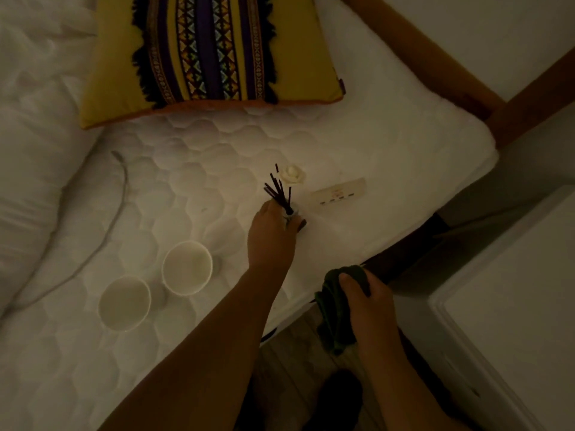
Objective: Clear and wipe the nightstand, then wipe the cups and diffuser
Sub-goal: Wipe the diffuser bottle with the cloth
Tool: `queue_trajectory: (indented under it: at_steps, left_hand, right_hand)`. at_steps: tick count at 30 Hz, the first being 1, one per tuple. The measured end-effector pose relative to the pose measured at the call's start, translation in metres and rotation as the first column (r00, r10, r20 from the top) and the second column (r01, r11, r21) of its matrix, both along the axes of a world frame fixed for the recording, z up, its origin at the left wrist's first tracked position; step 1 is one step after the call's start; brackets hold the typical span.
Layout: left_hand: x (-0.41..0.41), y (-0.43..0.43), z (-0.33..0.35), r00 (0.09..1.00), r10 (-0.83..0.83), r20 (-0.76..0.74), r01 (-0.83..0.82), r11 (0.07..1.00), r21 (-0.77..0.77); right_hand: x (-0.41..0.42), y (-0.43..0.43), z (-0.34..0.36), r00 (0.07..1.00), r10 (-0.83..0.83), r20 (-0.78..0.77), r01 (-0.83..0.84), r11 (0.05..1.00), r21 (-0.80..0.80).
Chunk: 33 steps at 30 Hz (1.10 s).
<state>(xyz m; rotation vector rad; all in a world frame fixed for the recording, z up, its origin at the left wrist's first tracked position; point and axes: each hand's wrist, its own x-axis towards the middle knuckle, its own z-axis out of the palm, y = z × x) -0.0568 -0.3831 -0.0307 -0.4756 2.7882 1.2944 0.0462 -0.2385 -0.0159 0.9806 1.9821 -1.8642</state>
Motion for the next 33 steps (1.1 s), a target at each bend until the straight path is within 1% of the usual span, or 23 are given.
queue_trajectory:
  at_steps: [1,3,4,5,8,10,11,12,14,16,18,20,21,23,24,25,27,29,31,33]
  left_hand:
    - [-0.001,0.001,0.002,0.999,0.042,-0.023,-0.04,0.997,0.066]
    - [0.002,0.002,0.009,0.995,0.102,-0.014,-0.096,0.972,0.217]
    - [0.003,0.002,0.015,0.994,0.108,0.002,-0.104,0.954,0.28]
    - [0.006,0.002,0.022,0.996,0.092,0.014,-0.092,0.948,0.304]
    - [0.017,0.003,0.052,0.999,-0.036,0.03,0.03,0.984,0.176]
    - [0.026,0.009,0.07,0.993,-0.11,0.031,0.104,0.982,0.156]
    - [0.03,0.013,0.078,0.989,-0.142,0.042,0.135,0.981,0.143]
    - [0.034,0.016,0.086,0.983,-0.171,0.068,0.162,0.979,0.127]
    - [0.041,0.018,0.101,0.965,-0.248,0.088,0.239,0.965,0.105]
    - [0.048,0.013,0.114,0.948,-0.318,0.033,0.314,0.944,0.099]
    - [0.056,0.008,0.123,0.929,-0.37,0.026,0.365,0.925,0.106]
    - [0.063,0.007,0.129,0.915,-0.402,0.04,0.394,0.91,0.132]
    - [0.065,0.008,0.132,0.918,-0.395,0.032,0.387,0.911,0.145]
    - [0.064,0.009,0.135,0.935,-0.354,0.007,0.349,0.925,0.149]
    - [0.061,0.008,0.136,0.942,-0.336,0.001,0.332,0.932,0.146]
    - [0.059,0.008,0.138,0.945,-0.326,-0.002,0.323,0.935,0.146]
    - [0.055,0.005,0.14,0.948,-0.319,-0.017,0.318,0.937,0.143]
    - [0.052,0.003,0.143,0.953,-0.3,-0.033,0.302,0.946,0.116]
    - [0.052,0.001,0.143,0.963,-0.268,-0.007,0.267,0.957,0.114]
    - [0.055,0.001,0.144,0.968,-0.249,0.019,0.246,0.962,0.12]
  right_hand:
    - [0.0,0.001,0.0,1.0,0.009,-0.01,-0.009,1.0,0.002]
    - [-0.002,0.001,0.003,0.998,0.029,-0.047,-0.028,1.0,0.015]
    - [-0.005,0.002,0.007,0.997,0.032,-0.075,-0.031,0.999,0.02]
    - [-0.008,0.002,0.011,0.994,0.038,-0.107,-0.035,0.999,0.031]
    - [-0.024,0.0,0.031,0.976,0.044,-0.215,-0.035,0.998,0.045]
    - [-0.037,-0.009,0.045,0.952,0.004,-0.307,-0.013,1.0,-0.028]
    - [-0.043,-0.013,0.05,0.94,-0.004,-0.341,-0.005,1.0,-0.026]
    - [-0.048,-0.017,0.055,0.934,-0.007,-0.357,0.011,1.0,0.011]
    - [-0.059,-0.019,0.061,0.943,-0.026,-0.33,0.058,0.995,0.086]
    - [-0.069,-0.014,0.063,0.963,-0.014,-0.269,0.027,0.999,0.044]
    - [-0.08,-0.006,0.068,0.975,0.075,-0.209,-0.078,0.997,-0.006]
    - [-0.094,-0.001,0.076,0.957,0.25,-0.15,-0.246,0.968,0.043]
    - [-0.099,-0.001,0.08,0.945,0.304,-0.12,-0.297,0.952,0.072]
    - [-0.104,-0.004,0.084,0.938,0.326,-0.121,-0.313,0.943,0.114]
    - [-0.102,-0.006,0.087,0.94,0.299,-0.163,-0.279,0.951,0.133]
    - [-0.096,-0.008,0.088,0.946,0.238,-0.218,-0.214,0.968,0.127]
    - [-0.079,-0.015,0.091,0.957,0.061,-0.283,-0.045,0.997,0.062]
    - [-0.058,-0.022,0.089,0.961,-0.077,-0.265,0.079,0.997,-0.006]
    - [-0.036,-0.037,0.088,0.953,-0.192,-0.235,0.182,0.981,-0.062]
    - [-0.019,-0.055,0.09,0.914,-0.277,-0.298,0.279,0.96,-0.039]
